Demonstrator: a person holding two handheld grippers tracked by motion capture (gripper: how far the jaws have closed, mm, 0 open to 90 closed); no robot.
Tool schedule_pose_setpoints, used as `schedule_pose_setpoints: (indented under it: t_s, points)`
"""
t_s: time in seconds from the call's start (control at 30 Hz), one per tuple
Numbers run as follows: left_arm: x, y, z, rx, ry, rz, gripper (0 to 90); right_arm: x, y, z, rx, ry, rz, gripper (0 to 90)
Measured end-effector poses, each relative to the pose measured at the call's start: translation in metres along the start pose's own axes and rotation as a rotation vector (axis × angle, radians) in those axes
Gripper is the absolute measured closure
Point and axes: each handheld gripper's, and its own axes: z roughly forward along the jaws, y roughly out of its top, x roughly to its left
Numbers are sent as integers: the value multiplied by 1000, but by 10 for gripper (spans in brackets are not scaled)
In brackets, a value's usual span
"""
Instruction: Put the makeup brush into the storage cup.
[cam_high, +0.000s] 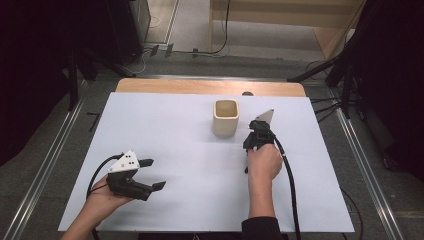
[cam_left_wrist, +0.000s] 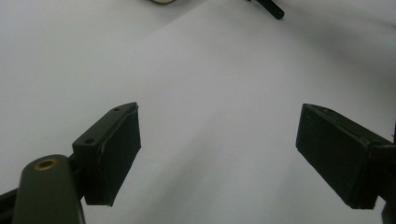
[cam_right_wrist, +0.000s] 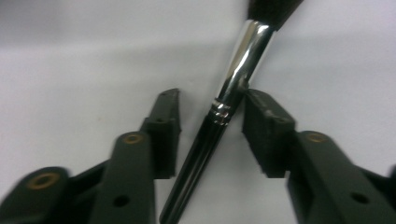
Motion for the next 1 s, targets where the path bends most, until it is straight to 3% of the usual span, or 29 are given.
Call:
schedule_pose_setpoints:
  t_s: [0.33,0.6,0.63,0.77,1.0]
  points:
    - [0,0,0,-1,0,1,146,-1,-2,-1,-3,10,-12,796]
    - [1,0,0,-1,0,0,146,-4,-2,-1,-11,37,-18,805]
    - [1,0,0,1,1,-3,146,-7,-2,-3,-23,63,-27,805]
    - [1,0,0,0,2,-3,146,-10,-2,-10,-66,87,-36,805]
    - [1,0,1,1,0,-12,146,-26,-2,-21,-76,162,-44,806]
